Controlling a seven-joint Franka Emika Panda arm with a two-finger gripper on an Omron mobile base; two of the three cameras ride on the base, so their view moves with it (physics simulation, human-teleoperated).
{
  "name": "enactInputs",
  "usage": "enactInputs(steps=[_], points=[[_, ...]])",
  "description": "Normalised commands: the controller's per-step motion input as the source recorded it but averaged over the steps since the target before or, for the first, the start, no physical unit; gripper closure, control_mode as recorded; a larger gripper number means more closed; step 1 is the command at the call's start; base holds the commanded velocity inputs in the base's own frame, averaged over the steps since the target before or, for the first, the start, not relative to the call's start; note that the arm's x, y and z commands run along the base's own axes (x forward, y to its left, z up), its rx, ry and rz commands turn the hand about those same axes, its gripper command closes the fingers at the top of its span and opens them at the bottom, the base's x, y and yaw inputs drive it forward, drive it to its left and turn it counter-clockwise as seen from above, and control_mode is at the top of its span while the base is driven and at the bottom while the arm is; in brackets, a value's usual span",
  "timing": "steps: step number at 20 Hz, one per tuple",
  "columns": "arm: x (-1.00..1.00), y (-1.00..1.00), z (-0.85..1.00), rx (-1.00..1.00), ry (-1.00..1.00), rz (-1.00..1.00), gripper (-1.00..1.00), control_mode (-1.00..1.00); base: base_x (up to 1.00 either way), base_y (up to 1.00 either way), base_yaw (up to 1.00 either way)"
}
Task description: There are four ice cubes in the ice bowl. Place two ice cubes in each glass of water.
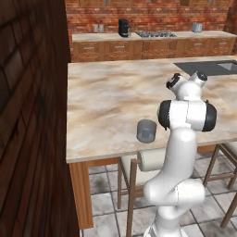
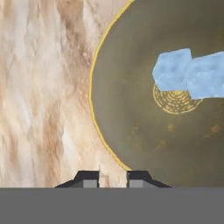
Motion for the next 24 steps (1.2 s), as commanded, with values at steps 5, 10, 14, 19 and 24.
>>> enactInputs(steps=[5, 10, 14, 19, 24], points=[[-0.99, 0.23, 0.82, 0.0, 0.05, 0.14, 1.0, -1.0, 0.0, 0.0, 0.0], [-1.0, 0.7, 0.48, -0.04, -0.01, 0.22, 1.0, -1.0, 0.0, 0.0, 0.0], [-1.0, 0.65, 0.46, -0.07, 0.01, 0.33, 1.0, -1.0, 0.0, 0.0, 0.0], [-0.97, 0.66, 0.02, -0.14, 0.0, 0.31, 1.0, -1.0, 0.0, 0.0, 0.0], [-0.37, 0.52, -0.16, -0.08, 0.0, 0.27, 1.0, -1.0, 0.0, 0.0, 0.0]])
